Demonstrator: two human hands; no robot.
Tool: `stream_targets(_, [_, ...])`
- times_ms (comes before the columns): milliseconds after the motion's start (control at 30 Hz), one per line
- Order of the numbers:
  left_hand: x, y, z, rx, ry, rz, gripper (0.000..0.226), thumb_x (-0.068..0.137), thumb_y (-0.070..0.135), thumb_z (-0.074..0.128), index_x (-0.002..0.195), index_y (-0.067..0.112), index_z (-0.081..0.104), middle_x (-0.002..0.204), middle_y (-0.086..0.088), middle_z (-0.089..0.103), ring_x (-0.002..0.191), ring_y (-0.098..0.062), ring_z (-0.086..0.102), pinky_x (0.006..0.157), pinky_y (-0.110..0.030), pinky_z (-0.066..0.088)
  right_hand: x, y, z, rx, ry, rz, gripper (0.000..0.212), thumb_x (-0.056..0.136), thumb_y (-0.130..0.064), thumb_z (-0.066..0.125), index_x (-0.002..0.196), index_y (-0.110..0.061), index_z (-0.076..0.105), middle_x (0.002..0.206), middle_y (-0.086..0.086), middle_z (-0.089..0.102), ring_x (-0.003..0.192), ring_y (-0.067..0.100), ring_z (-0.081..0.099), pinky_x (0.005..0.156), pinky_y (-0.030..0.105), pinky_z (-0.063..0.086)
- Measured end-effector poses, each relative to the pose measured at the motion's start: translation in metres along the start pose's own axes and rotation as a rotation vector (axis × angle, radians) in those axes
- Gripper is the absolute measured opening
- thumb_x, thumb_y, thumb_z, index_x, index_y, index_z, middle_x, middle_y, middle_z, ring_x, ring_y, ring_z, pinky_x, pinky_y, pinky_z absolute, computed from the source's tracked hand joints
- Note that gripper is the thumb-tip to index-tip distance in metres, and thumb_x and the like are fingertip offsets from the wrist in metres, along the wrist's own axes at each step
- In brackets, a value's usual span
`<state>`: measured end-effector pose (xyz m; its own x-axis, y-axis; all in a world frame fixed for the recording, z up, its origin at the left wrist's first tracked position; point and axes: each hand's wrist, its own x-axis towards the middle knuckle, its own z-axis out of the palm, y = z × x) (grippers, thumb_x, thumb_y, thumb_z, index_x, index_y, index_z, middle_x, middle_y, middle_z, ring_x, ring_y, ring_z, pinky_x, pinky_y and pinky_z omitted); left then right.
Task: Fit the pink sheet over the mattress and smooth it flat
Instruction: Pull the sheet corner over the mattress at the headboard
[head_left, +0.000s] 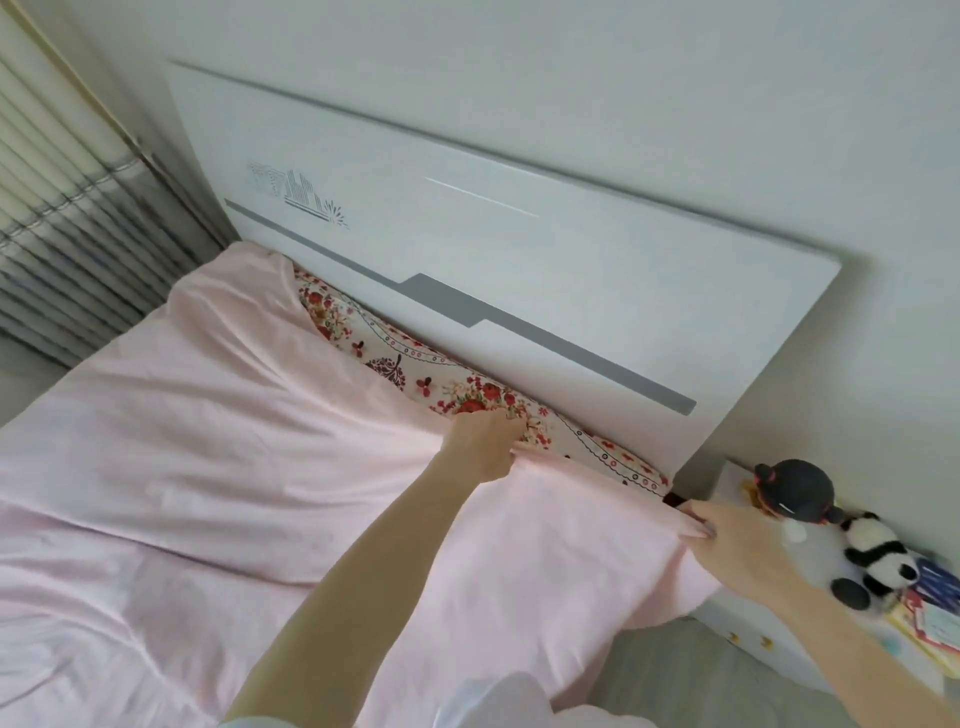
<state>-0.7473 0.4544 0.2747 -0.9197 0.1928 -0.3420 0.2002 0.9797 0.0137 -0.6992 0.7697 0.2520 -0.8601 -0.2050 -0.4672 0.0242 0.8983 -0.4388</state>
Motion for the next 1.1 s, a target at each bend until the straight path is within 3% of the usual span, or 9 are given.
stream_targets(200, [0.031, 0.022, -0.017, -0.203, 0.295, -0.087, 0.013, 0.091, 0.025, 0.053, 0.103, 0.021, 0.055, 0.104, 0.000, 0.057, 0.087, -0.029, 0.062, 0.063, -0.032, 0.043, 0.016, -0.013, 0.010, 0.305, -0.064, 0.056, 0.013, 0.082, -0.040, 0.070, 0.088, -0.032, 0.061, 0.082, -0.015, 0.066, 0.077, 0.007, 0.061, 0.067, 0.027, 0.041])
stream_targets(300, [0.044, 0.029, -0.013, -0.316, 0.260, -0.194, 0.014, 0.089, 0.028, 0.052, 0.102, 0.024, 0.055, 0.102, 0.004, 0.062, 0.090, -0.028, 0.061, 0.068, -0.032, 0.042, 0.026, -0.006, 0.001, 0.472, 0.121, 0.112, 0.033, 0.087, -0.036, 0.069, 0.072, -0.011, 0.053, 0.060, -0.005, 0.050, 0.058, 0.015, 0.047, 0.057, 0.029, 0.030])
stream_targets(500, [0.081, 0.049, -0.005, -0.295, 0.085, -0.215, 0.017, 0.090, 0.035, 0.052, 0.104, 0.024, 0.052, 0.097, -0.001, 0.067, 0.092, -0.029, 0.061, 0.070, -0.032, 0.042, 0.046, 0.035, -0.048, 0.560, 0.386, 0.211, 0.019, 0.083, -0.029, 0.076, 0.070, -0.022, 0.063, 0.067, -0.008, 0.062, 0.069, 0.015, 0.057, 0.060, 0.028, 0.039])
stream_targets(633, [0.111, 0.069, -0.010, -0.407, 0.120, -0.350, 0.016, 0.087, 0.021, 0.046, 0.103, 0.019, 0.047, 0.086, -0.001, 0.060, 0.081, -0.031, 0.054, 0.067, -0.033, 0.039, 0.057, 0.066, -0.058, 0.608, 0.000, 0.229, 0.047, 0.082, -0.040, 0.075, 0.048, -0.026, 0.047, 0.049, -0.011, 0.037, 0.056, 0.017, 0.036, 0.058, 0.031, 0.024])
stream_targets(733, [0.138, 0.077, -0.002, -0.428, 0.082, -0.393, 0.018, 0.085, 0.018, 0.046, 0.103, 0.022, 0.045, 0.088, 0.001, 0.059, 0.080, -0.028, 0.051, 0.066, -0.032, 0.038, 0.069, 0.094, -0.049, 0.366, -0.462, 0.295, 0.042, 0.083, -0.067, 0.061, 0.087, -0.026, 0.070, 0.080, -0.010, 0.067, 0.072, 0.012, 0.060, 0.069, 0.026, 0.043])
stream_targets(800, [0.154, 0.082, 0.014, -0.423, 0.005, -0.393, 0.017, 0.084, 0.019, 0.047, 0.101, 0.022, 0.044, 0.092, 0.001, 0.061, 0.081, -0.027, 0.052, 0.067, -0.033, 0.040, 0.082, 0.113, -0.035, 0.266, -0.569, 0.326, 0.041, 0.084, -0.065, 0.059, 0.085, -0.024, 0.064, 0.081, -0.012, 0.065, 0.072, 0.007, 0.060, 0.070, 0.022, 0.044])
stream_targets(900, [0.185, 0.088, 0.047, -0.427, -0.122, -0.428, 0.017, 0.085, 0.034, 0.052, 0.099, 0.024, 0.050, 0.100, 0.006, 0.059, 0.092, -0.023, 0.056, 0.075, -0.033, 0.042, 0.115, 0.135, -0.012, 0.459, -0.286, 0.391, 0.037, 0.087, -0.043, 0.059, 0.065, -0.017, 0.048, 0.058, -0.003, 0.047, 0.059, 0.016, 0.048, 0.062, 0.030, 0.033])
stream_targets(1000, [0.210, 0.088, 0.080, -0.385, -0.118, -0.464, 0.013, 0.091, 0.037, 0.047, 0.094, 0.026, 0.052, 0.101, 0.002, 0.061, 0.095, -0.026, 0.059, 0.077, -0.033, 0.044, 0.150, 0.144, 0.018, 0.580, 0.050, 0.441, 0.033, 0.093, -0.032, 0.053, 0.070, -0.010, 0.046, 0.063, 0.008, 0.049, 0.063, 0.024, 0.050, 0.060, 0.034, 0.031])
stream_targets(1100, [0.232, 0.090, 0.113, -0.355, -0.049, -0.476, 0.012, 0.095, 0.035, 0.044, 0.092, 0.024, 0.048, 0.088, -0.002, 0.060, 0.087, -0.031, 0.059, 0.070, -0.034, 0.044, 0.184, 0.154, 0.051, 0.545, 0.132, 0.477, 0.031, 0.099, -0.029, 0.043, 0.073, -0.011, 0.044, 0.071, 0.010, 0.054, 0.064, 0.021, 0.051, 0.057, 0.032, 0.033])
